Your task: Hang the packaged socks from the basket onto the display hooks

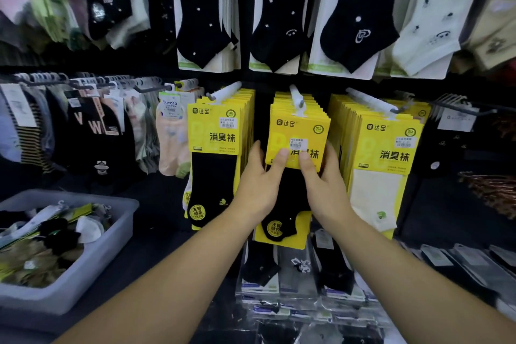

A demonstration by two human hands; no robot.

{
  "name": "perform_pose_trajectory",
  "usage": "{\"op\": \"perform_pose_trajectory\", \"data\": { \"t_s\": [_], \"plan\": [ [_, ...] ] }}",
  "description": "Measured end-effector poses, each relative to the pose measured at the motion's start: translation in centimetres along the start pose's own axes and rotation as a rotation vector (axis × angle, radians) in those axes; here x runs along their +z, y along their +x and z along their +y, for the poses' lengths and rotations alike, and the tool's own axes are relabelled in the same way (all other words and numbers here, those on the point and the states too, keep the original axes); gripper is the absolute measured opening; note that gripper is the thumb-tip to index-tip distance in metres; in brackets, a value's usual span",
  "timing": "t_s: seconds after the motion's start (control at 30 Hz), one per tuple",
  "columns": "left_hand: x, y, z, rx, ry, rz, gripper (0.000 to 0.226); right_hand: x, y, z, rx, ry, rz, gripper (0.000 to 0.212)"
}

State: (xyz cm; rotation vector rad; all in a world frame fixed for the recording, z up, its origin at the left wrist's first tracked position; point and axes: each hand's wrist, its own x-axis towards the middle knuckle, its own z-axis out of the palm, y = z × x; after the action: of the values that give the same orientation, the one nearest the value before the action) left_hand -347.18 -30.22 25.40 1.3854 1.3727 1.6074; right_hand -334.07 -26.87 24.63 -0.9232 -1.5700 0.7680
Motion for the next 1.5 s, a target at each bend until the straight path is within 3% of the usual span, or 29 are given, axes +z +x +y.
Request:
{"op": "perform_pose_trajectory", "data": {
  "t_s": [0.07, 0.13, 0.23, 0.3, 0.37, 0.43, 0.5, 0.6, 0.73, 0.97, 1.07, 1.17, 1.5],
  "plan": [
    [-1.2, -1.8, 0.7, -0.009, 0.009, 0.003, 0.077, -0.6, -1.2, -0.9, 0.027, -0.027, 0.048, 0.076],
    [-2.7, -3.9, 1.2, -0.001, 0.033, 0.021, 0.073, -1.1, -2.6, -1.6, -0.011, -0.104, 0.135, 0.068],
    [-5.6, -6.4, 1.3, 0.09, 0.083, 0.068, 0.036, -0.8, -4.9, -3.2, -0.24, -0.306, 0.316, 0.047],
    [-7.6, -6.7, 1.0, 0.164, 0.13, 0.15, 0.016, 0.5, -6.0, -4.1, -0.333, -0.306, 0.246, 0.029],
    [-9.5, -5.8, 0.5, 0.209, 0.176, 0.249, 0.015, 2.6, -6.6, -4.7, -0.3, -0.263, 0.034, 0.018],
    [-11.1, -4.2, -0.2, 0.211, 0.2, 0.308, 0.016, 5.0, -6.4, -5.0, -0.222, -0.224, -0.143, 0.028],
    [-12.3, -2.3, -1.1, 0.177, 0.204, 0.299, 0.029, 7.2, -5.4, -5.1, -0.116, -0.165, -0.21, 0.044],
    [-13.1, -0.1, -2.1, 0.115, 0.153, 0.208, 0.04, 10.1, -3.1, -5.0, 0.055, -0.088, -0.164, 0.062],
    [-12.6, 1.1, -3.4, 0.062, 0.015, 0.06, 0.036, 13.2, -1.6, -3.9, 0.168, 0.05, -0.134, 0.056],
    [-13.3, 1.3, -3.9, 0.042, -0.036, 0.021, 0.03, 14.2, -1.7, -2.0, 0.101, 0.167, -0.162, 0.052],
    [-13.6, 2.3, -2.6, 0.083, -0.096, 0.038, 0.023, 14.0, -0.8, -2.5, 0.075, 0.189, -0.088, 0.057],
    [-13.2, 3.7, -0.9, 0.123, -0.134, 0.053, 0.032, 14.1, 0.9, -3.7, 0.035, 0.172, -0.017, 0.067],
    [-11.7, 5.6, -0.5, 0.125, -0.123, 0.134, 0.031, 14.6, 3.5, -3.4, -0.049, 0.101, -0.029, 0.052]
  ]
}}
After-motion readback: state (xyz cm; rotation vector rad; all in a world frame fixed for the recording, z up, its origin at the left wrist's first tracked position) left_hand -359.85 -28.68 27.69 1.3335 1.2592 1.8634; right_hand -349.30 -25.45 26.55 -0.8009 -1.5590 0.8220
